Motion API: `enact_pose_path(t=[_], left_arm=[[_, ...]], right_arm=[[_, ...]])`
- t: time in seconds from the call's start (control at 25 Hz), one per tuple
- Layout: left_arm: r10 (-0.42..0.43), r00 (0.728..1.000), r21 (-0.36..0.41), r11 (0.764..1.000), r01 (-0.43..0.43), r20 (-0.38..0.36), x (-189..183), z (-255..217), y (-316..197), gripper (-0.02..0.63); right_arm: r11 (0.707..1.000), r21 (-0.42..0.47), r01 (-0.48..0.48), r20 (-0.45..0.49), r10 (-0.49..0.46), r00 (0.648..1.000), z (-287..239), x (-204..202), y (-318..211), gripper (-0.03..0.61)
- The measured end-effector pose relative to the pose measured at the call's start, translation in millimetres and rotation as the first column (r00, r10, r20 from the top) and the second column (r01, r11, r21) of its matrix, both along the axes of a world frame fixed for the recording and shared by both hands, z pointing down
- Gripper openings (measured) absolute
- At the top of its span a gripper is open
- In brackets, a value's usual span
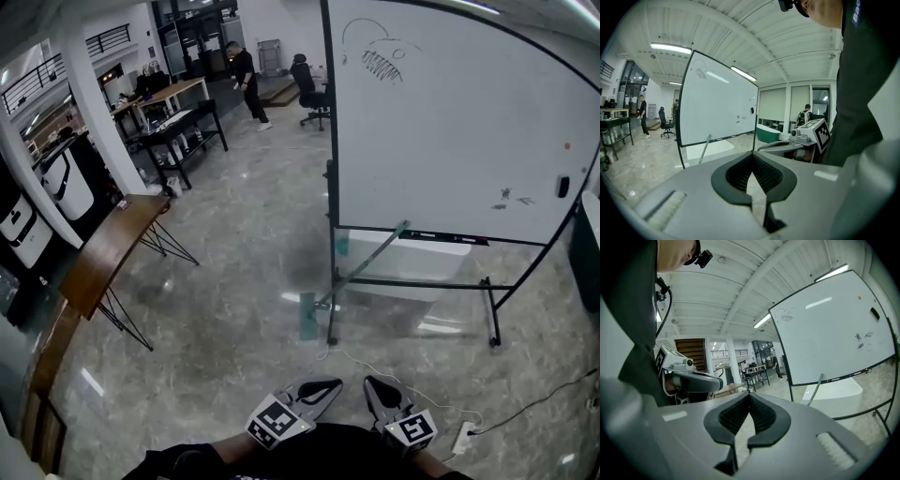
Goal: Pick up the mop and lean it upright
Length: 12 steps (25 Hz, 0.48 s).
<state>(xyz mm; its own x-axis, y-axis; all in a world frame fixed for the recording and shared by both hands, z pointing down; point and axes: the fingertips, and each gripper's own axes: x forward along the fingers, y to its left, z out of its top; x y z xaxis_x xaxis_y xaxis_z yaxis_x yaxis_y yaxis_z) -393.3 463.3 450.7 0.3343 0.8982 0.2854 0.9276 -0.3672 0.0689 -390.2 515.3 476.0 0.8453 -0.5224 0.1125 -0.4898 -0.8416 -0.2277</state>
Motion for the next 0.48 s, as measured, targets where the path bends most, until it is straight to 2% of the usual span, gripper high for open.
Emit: enact_pose_path(t=[0.24, 0.48], left_arm=[[-0.026, 1.000, 0.025, 0.999, 0.026, 0.011, 1.6, 6.0, -1.4, 0.018], [-0.013, 1.000, 0.005, 1.000, 0.013, 0.002, 28.8, 11.2, -4.5, 0.018]], right_arm=[[0.999, 0.017, 0.029, 0.028, -0.029, 0.999, 11.6, 3.4, -1.9, 0.005], [1.000, -0.005, 0.027, 0.034, -0.026, 0.999, 13.7, 27.8, -5.5, 0.005]])
